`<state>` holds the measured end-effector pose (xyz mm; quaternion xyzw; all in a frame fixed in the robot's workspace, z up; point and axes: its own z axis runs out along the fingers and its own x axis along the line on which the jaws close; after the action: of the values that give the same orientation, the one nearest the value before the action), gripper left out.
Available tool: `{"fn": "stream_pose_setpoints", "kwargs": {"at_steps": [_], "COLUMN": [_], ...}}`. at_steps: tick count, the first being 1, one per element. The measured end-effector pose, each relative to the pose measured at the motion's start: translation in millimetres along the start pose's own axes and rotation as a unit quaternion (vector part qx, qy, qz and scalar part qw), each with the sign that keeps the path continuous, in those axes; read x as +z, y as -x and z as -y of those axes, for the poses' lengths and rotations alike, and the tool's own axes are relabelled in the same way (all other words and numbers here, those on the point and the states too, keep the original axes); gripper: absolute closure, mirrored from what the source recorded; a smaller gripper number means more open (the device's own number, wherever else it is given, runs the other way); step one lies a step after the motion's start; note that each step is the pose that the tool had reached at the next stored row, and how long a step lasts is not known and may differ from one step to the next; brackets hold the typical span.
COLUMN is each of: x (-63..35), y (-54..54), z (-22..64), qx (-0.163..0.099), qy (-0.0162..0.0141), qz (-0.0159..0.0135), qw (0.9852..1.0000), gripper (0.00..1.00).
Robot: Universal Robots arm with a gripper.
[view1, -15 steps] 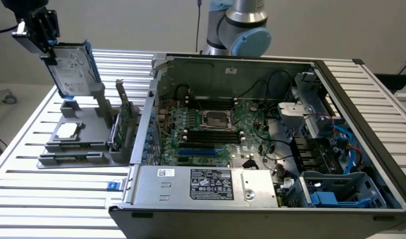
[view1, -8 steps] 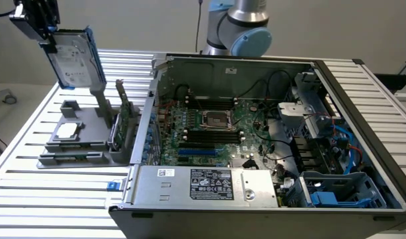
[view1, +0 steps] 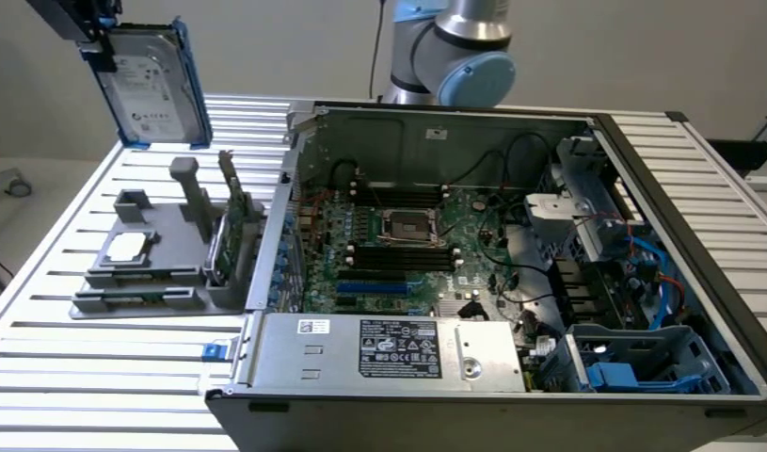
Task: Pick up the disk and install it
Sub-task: 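Pick up the disk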
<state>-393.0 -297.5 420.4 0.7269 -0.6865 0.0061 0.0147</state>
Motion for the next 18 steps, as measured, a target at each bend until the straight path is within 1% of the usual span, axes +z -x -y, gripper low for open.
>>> {"fn": "stream_pose_setpoints", "kwargs": {"at_steps": [3, 7, 10, 11, 14, 16, 18], "x": [-13.6, -31.2, -41.4, -43.4, -46.9, -48.4, -49.6], "y": [-1.2, -3.5, -5.5, -6.1, -7.3, -8.0, -8.7], "z": [13.3, 31.4, 44.4, 48.3, 59.2, 65.7, 72.3], "qx": [0.000, -0.001, -0.001, -0.001, -0.002, -0.002, -0.002], "qy": [-0.0002, -0.0004, -0.0005, -0.0008, -0.0012, -0.0024, -0.0043], "qz": [0.0020, 0.0060, 0.0094, 0.0103, 0.0109, 0.0114, 0.0116], "qw": [1.0000, 1.0000, 1.0000, 0.9999, 0.9999, 0.9999, 0.9999], "gripper": [0.67, 0.67, 0.67, 0.67, 0.67, 0.67, 0.67]}}
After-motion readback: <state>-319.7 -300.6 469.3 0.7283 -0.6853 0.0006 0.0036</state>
